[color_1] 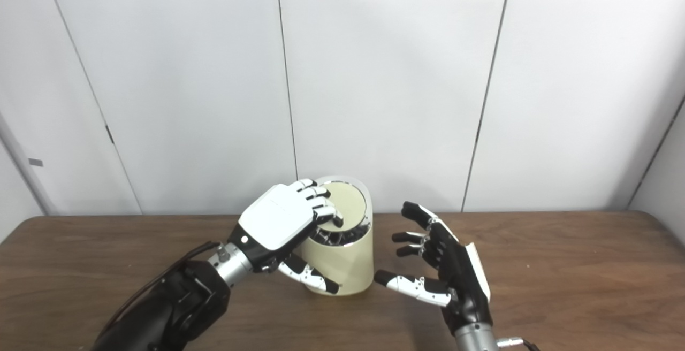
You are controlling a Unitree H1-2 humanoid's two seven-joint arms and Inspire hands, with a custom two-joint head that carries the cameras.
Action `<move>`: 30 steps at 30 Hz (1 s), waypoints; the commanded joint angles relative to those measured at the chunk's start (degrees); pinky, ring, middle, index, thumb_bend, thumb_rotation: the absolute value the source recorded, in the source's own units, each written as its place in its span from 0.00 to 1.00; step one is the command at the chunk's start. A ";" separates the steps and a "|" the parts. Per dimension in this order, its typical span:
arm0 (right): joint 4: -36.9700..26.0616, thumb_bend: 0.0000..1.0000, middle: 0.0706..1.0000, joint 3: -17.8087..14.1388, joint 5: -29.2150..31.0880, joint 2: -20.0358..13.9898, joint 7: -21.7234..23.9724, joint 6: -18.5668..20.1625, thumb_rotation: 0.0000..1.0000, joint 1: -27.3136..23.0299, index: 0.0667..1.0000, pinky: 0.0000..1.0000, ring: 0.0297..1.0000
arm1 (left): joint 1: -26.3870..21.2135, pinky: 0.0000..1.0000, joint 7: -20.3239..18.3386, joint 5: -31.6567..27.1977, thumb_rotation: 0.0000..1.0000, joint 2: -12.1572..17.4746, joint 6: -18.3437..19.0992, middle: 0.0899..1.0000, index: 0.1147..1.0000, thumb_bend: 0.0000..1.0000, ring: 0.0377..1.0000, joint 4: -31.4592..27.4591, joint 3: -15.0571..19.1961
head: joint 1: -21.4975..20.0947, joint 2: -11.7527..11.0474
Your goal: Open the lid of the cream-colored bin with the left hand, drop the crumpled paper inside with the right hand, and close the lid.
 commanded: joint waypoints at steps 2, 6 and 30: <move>-1.23 0.75 0.82 -0.32 0.20 0.02 -0.23 -2.38 0.12 -1.69 0.78 0.55 0.65 | 0.37 0.88 -5.22 -1.22 0.54 0.79 0.34 0.69 0.65 0.94 0.83 1.02 -0.92 | -0.03 0.05; -0.97 0.75 0.82 -0.29 -0.06 -0.26 -0.17 -2.61 0.12 -1.69 0.78 0.55 0.65 | 0.65 0.86 -5.64 -4.11 0.56 0.91 1.23 0.70 0.67 0.94 0.84 -0.81 0.96 | 0.11 0.00; -0.67 0.76 0.82 -0.42 0.68 -0.31 0.14 -1.96 0.13 -1.46 0.78 0.57 0.66 | 5.17 0.72 4.61 -25.48 0.49 -6.25 1.03 0.93 0.95 0.80 0.89 -3.01 19.04 | 0.94 -0.59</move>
